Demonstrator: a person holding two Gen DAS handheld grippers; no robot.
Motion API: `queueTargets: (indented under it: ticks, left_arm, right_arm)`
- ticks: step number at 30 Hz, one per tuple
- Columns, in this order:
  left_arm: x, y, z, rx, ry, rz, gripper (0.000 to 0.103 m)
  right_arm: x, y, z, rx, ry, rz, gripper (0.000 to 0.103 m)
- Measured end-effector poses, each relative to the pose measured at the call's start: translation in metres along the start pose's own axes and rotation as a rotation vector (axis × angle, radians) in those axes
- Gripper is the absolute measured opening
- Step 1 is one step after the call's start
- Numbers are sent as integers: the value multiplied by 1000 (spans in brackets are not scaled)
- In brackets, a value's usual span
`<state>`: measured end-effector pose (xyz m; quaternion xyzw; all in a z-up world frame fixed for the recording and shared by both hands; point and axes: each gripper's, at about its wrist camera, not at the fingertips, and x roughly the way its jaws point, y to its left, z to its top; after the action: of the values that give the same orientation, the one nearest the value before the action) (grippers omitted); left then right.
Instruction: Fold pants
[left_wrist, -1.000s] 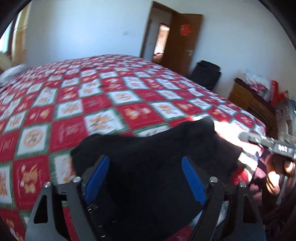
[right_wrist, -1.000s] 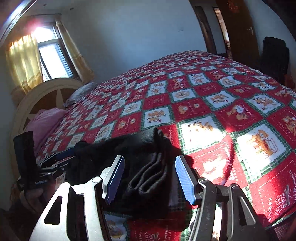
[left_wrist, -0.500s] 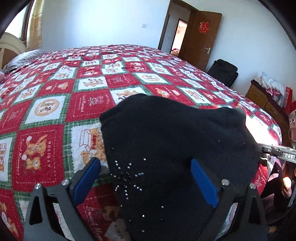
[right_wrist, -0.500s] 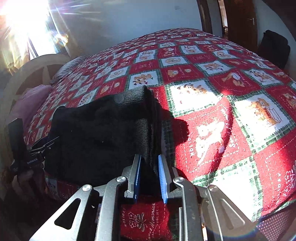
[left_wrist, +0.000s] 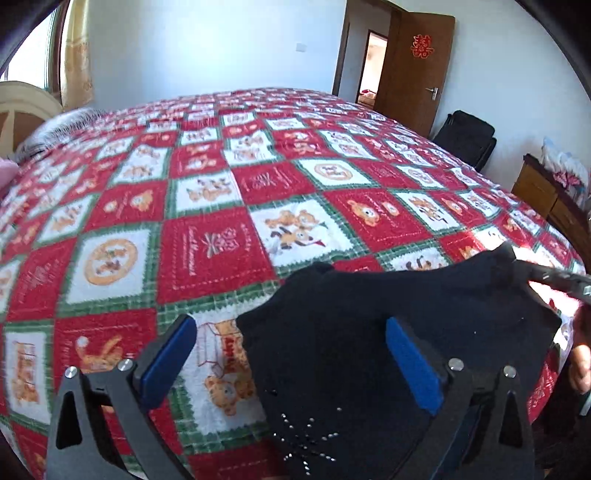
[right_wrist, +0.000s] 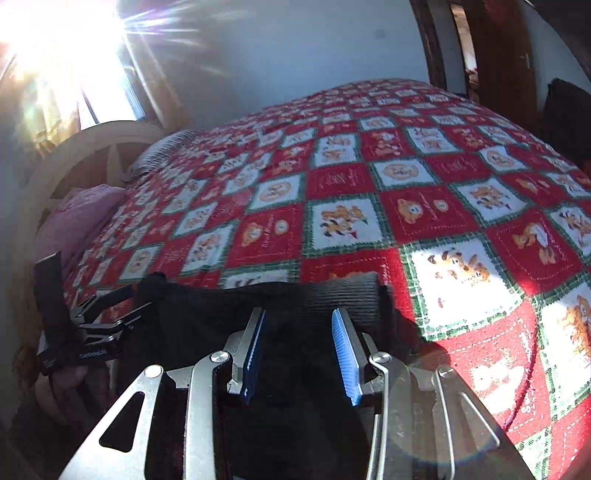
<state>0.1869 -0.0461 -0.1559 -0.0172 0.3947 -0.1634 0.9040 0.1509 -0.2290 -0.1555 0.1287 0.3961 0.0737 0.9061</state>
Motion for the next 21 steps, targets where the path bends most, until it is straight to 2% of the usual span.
queueTargets:
  ticks: [5, 9, 11, 14, 17, 21]
  left_arm:
    - [3, 4, -4, -39, 1, -46, 103]
    - [-2, 2, -4, -47, 5, -34, 103]
    - [-10, 0, -4, -37, 0, -18, 103]
    - [-22, -5, -6, -23, -13, -5, 103]
    - [-32, -10, -12, -24, -21, -27, 103]
    - [-34, -19, -19, -1, -12, -43, 103]
  right_arm:
    - [4, -17, -1, 36, 12, 78, 39]
    - [-3, -20, -2, 56, -2, 116, 39]
    - [-14, -17, -4, 56, -19, 96, 39]
    - [-37, -11, -13, 11, -57, 33, 51]
    - [-55, -6, -29, -31, -65, 32, 51]
    - [-59, 3, -55, -97, -21, 43, 51]
